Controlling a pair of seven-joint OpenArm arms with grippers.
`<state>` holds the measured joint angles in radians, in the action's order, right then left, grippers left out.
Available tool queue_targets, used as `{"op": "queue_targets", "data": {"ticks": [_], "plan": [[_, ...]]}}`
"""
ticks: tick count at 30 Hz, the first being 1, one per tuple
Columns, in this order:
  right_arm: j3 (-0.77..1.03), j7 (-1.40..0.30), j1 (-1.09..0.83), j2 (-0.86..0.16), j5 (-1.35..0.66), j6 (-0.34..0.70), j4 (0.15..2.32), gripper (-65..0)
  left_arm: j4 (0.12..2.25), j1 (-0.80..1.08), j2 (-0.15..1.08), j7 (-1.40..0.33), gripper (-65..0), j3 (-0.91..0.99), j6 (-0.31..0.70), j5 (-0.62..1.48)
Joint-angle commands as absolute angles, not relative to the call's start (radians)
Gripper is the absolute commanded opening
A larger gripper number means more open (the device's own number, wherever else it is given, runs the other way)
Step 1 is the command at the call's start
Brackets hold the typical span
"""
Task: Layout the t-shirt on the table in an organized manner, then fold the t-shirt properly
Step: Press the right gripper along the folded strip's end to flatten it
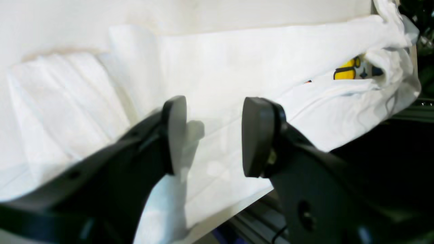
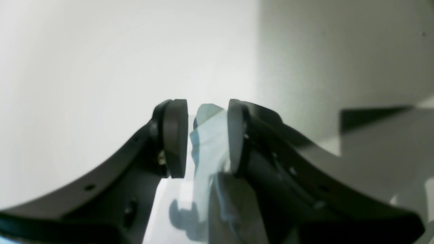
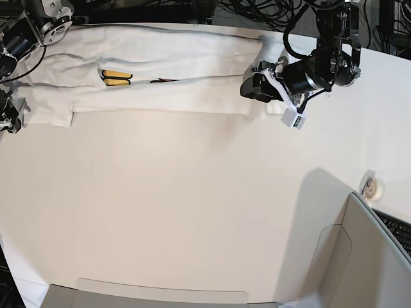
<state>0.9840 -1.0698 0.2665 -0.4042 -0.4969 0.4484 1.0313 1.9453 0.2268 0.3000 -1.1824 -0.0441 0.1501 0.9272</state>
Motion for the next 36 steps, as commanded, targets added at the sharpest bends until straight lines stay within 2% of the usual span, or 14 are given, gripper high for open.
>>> {"op": "queue_targets", "data": {"ticks": [1,21,31,33,36], "plan": [[0.986,-1.073,0.28,-0.43,-0.487,0.449,1.036,-44.2,1.96,0.223,0.309,-1.175,-40.3,-0.041,0.154,0.943],[1.004,-1.073,0.278,-0.455,-0.486,0.447,1.041,-44.5,1.96,0.223,0.308,-1.176,-40.3,-0.042,0.154,0.946],[0.997,-1.076,0.272,-0.42,-0.484,0.447,1.035,-44.8,1.96,0.223,0.308,-1.176,-40.3,-0.041,0.154,0.946],[0.981,-1.078,0.272,-0.418,-0.475,0.447,1.035,-47.4,1.96,0.223,0.308,-1.176,-40.3,-0.041,0.154,0.946],[0.923,-1.075,0.272,-0.418,-0.456,0.447,1.035,-56.5,1.96,0.223,0.308,-1.176,-40.4,-0.041,0.154,0.946]]}}
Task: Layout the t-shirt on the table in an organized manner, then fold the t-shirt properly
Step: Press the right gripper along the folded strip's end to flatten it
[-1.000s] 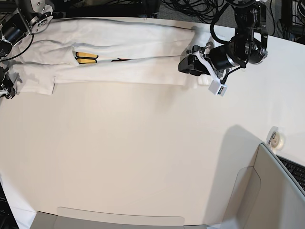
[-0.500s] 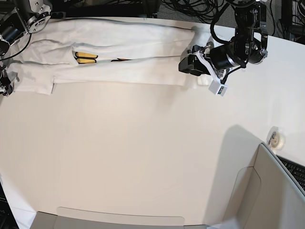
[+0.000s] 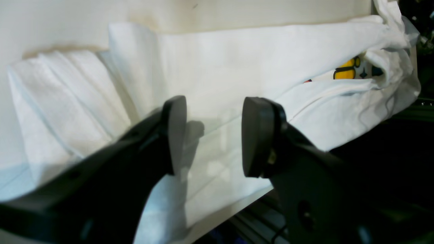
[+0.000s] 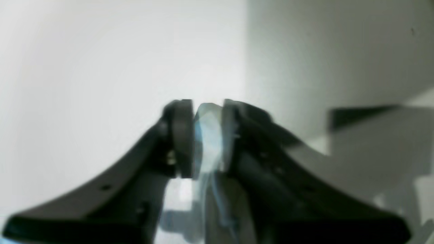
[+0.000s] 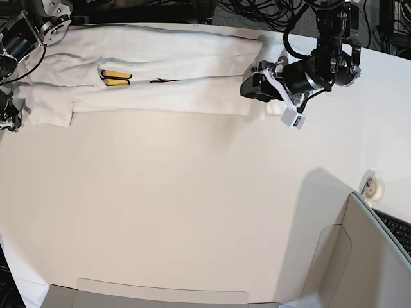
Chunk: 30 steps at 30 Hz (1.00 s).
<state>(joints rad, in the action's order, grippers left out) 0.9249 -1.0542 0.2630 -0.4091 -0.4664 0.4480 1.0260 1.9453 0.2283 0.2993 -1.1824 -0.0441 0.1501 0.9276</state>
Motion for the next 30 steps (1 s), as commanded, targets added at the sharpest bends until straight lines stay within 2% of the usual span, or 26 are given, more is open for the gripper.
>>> {"op": "queue_targets", "data": {"ticks": [1,4,14,22,30], "plan": [[0.909,-1.075,0.272,-0.418,-0.456,0.447,1.035,-59.8,1.96,0.223,0.308,-1.176,-40.4,-0.041,0.154,0.946],[0.869,-1.079,0.272,-0.418,-0.456,0.447,1.035,-64.3,1.96,0.223,0.308,-1.176,-40.4,-0.039,0.154,0.946],[0.796,-1.101,0.272,-0.418,-0.464,0.456,1.056,-65.0,1.96,0.223,0.306,-1.176,-40.4,-0.038,0.154,0.946],[0.796,-1.214,0.142,-0.354,-0.503,0.458,1.403,-65.0,1.96,0.223,0.306,-1.176,-40.4,-0.033,0.154,0.946],[0.8,-1.244,0.005,-0.308,-0.504,0.458,1.716,-65.0,1.96,0.222,0.306,-1.176,-40.4,-0.035,0.154,0.946]]}}
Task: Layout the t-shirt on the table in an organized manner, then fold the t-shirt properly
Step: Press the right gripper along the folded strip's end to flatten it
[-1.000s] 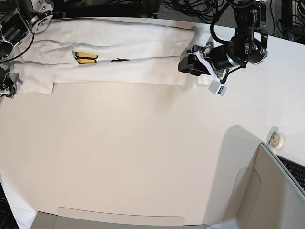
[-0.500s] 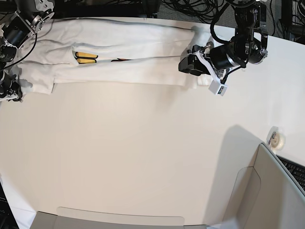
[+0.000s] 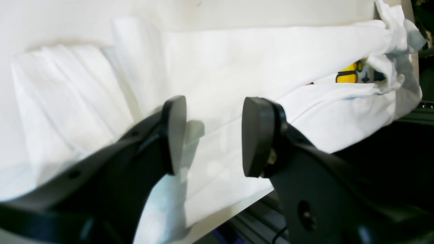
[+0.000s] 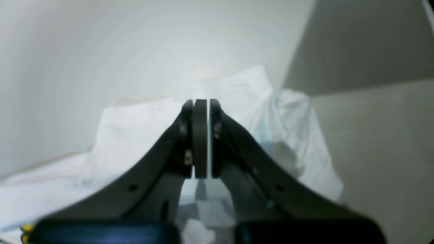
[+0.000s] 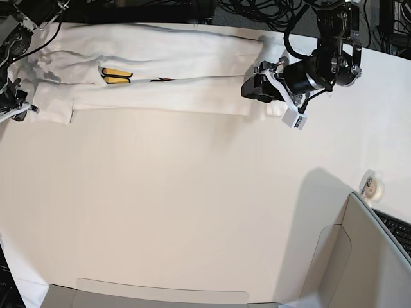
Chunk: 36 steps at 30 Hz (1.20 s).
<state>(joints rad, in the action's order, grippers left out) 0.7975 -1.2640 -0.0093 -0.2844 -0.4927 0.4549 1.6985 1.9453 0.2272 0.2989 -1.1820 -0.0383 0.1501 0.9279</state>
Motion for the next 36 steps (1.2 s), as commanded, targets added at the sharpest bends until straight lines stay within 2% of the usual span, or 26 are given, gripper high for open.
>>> {"op": "queue_targets", "data": {"ticks": [1,5,9,15,21,28,33,35,36], "plan": [[0.8,-1.245,-0.013,-0.305,-0.504,0.458,1.751,-65.0,1.96,0.222,0.306,-1.176,-40.4,-0.035,0.154,0.946],[0.799,-1.245,-0.073,-0.302,-0.504,0.456,1.867,-65.0,1.959,0.22,0.305,-1.176,-40.4,-0.036,0.154,0.946],[0.843,-1.241,-0.071,-0.283,-0.496,0.446,1.86,-65.0,1.959,0.223,0.305,-1.176,-40.4,-0.038,0.154,0.946],[0.891,-1.239,0.022,-0.28,-0.492,0.397,1.716,-46.7,1.959,0.223,0.297,-1.176,-40.4,-0.041,0.154,0.946],[0.886,-1.239,0.117,-0.282,-0.492,0.394,1.549,-41.5,1.959,0.228,0.285,-1.176,-40.4,-0.042,0.154,0.946],[0.885,-1.236,0.177,-0.3,-0.492,0.394,1.365,-41.1,1.959,0.242,0.285,-1.176,-40.4,-0.036,0.154,0.946],[0.885,-1.236,0.186,-0.303,-0.492,0.394,1.33,-41.9,1.959,0.242,0.285,-1.176,-40.4,-0.035,0.154,0.946],[0.885,-1.236,0.186,-0.303,-0.492,0.394,1.328,-46.3,1.959,0.242,0.285,-1.176,-40.4,-0.035,0.154,0.946],[0.885,-1.236,0.186,-0.303,-0.492,0.394,1.326,-51.2,1.959,0.242,0.285,-1.176,-40.4,-0.035,0.154,0.946]]}}
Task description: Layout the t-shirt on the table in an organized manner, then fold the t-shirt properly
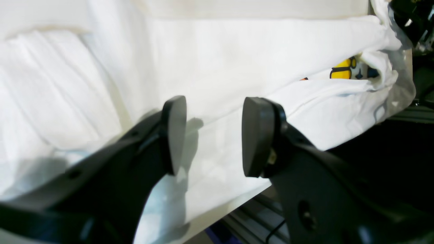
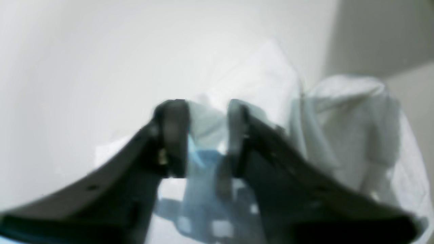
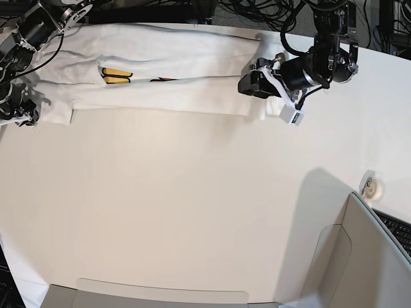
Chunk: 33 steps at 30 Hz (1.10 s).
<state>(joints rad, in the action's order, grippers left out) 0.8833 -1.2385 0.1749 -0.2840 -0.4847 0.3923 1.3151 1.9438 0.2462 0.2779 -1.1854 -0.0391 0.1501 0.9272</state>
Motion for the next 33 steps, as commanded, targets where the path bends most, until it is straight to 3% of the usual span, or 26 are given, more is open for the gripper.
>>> {"op": "queue_targets", "data": {"ticks": [1,3,9,23,33], "plan": [[0.885,-1.236,0.186,-0.303,-0.492,0.394,1.326,-55.9,1.959,0.242,0.285,-1.176,-40.4,-0.036,0.154,0.946],[0.877,-1.244,0.185,-0.303,-0.492,0.394,1.328,-65.0,1.959,0.242,0.285,-1.176,-40.4,-0.036,0.154,0.946],[0.791,-1.244,0.159,-0.309,-0.493,0.394,1.419,-65.0,1.959,0.242,0.285,-1.176,-40.4,-0.035,0.154,0.946],[0.75,-1.245,-0.193,-0.22,-0.498,0.397,2.029,-65.0,1.959,0.239,0.283,-1.173,-40.4,-0.033,0.154,0.946],[0.756,-1.242,-0.467,-0.203,-0.73,0.4,2.048,-65.0,1.959,0.237,0.283,-1.173,-40.4,-0.033,0.154,0.943]]}}
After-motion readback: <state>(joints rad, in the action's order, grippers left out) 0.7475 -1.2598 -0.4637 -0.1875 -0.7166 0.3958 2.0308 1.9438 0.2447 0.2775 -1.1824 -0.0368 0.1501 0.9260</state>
